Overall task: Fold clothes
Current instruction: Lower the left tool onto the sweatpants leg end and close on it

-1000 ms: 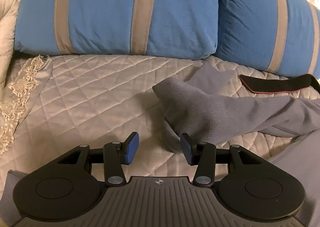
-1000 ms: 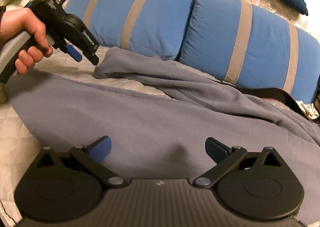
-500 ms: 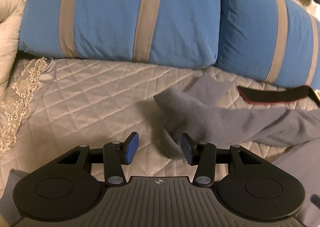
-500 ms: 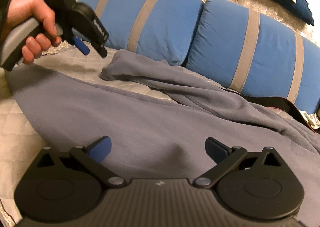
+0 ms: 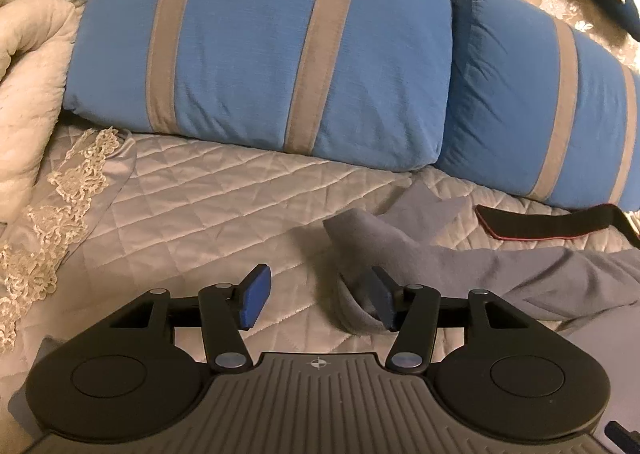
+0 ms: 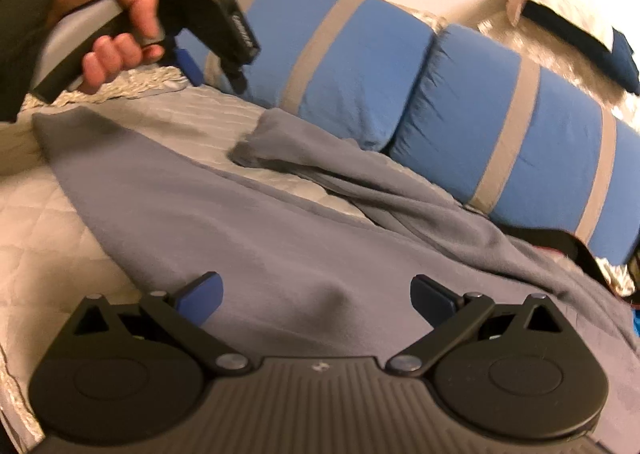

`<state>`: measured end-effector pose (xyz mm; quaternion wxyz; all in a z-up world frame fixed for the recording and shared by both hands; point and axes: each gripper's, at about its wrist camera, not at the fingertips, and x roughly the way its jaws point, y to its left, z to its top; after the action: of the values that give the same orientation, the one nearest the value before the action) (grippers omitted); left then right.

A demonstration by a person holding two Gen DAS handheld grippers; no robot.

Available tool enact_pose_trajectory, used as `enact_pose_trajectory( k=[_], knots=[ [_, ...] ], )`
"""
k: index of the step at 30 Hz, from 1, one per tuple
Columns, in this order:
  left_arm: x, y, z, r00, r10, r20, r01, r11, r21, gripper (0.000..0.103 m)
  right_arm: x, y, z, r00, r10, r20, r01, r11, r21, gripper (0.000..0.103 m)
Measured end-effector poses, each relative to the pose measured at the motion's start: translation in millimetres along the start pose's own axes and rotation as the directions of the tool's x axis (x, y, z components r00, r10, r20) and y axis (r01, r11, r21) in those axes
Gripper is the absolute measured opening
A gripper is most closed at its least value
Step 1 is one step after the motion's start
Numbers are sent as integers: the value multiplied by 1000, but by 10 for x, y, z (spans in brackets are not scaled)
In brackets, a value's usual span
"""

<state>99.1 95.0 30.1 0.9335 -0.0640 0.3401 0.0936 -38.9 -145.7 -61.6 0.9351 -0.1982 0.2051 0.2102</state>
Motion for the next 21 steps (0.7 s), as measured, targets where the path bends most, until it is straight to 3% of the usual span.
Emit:
enact_pose_trajectory(
  k=[7,15,21],
  knots=[
    [-44,-83,-34,1000,-2,27,-1,994,107,53,42,17,158,998,41,49,-40,999,-20,103],
    [-16,-135,-91,996,-33,80,18,984,179,54,299,-110,367,994,14,104,-4,995,-101,103],
    [48,-265,-71,996,-47,81,28,975,219,54,343,-242,398,997,-48,55,54,992,-110,103]
  ],
)
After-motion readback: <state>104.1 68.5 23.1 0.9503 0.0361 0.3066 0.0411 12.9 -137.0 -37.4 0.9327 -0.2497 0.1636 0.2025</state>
